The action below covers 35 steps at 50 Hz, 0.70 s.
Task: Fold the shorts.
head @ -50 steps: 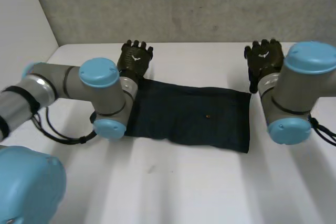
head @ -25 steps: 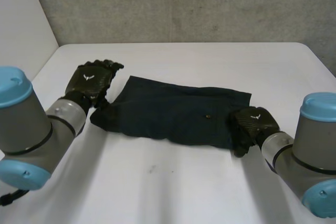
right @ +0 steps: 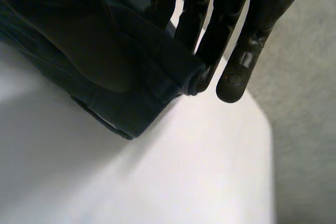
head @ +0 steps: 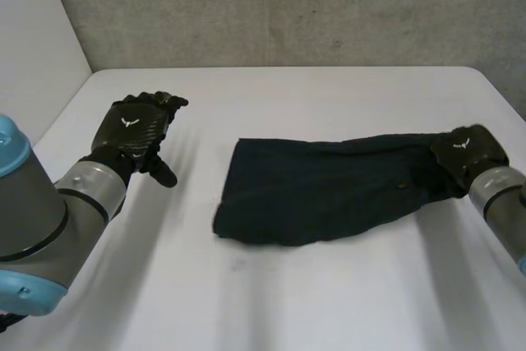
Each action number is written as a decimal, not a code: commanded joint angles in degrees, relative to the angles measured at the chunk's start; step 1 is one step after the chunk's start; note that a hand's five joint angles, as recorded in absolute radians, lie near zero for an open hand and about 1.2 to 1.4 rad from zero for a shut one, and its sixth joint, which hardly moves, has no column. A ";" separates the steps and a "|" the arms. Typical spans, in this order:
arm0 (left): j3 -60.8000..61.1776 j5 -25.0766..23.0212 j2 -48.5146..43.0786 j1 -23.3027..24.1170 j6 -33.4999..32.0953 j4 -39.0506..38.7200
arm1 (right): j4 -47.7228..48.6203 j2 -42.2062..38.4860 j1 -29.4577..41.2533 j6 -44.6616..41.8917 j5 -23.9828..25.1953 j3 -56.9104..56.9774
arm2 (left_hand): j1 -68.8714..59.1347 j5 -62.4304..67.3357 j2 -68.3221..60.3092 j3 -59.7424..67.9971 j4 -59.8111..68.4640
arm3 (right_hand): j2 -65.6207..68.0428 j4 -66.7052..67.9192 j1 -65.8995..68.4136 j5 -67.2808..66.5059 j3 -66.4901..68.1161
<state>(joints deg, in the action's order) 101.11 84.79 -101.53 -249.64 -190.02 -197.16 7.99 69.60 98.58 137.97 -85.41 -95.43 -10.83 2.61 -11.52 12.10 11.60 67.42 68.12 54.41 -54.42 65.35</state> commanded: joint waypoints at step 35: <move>-28.94 0.64 -22.74 11.89 6.85 10.55 | -3.23 -14.22 22.36 39.32 12.11 26.95 | -1.74 -0.04 -1.05 0.47 0.97 | -57.42 -58.12 -44.41 54.42 -55.35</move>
<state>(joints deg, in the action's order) 79.69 85.38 -114.72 -241.95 -183.57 -193.55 7.20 60.01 121.88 177.57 -72.63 -70.77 -10.84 2.61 -11.52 12.10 11.60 12.56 13.45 11.66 -3.64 12.24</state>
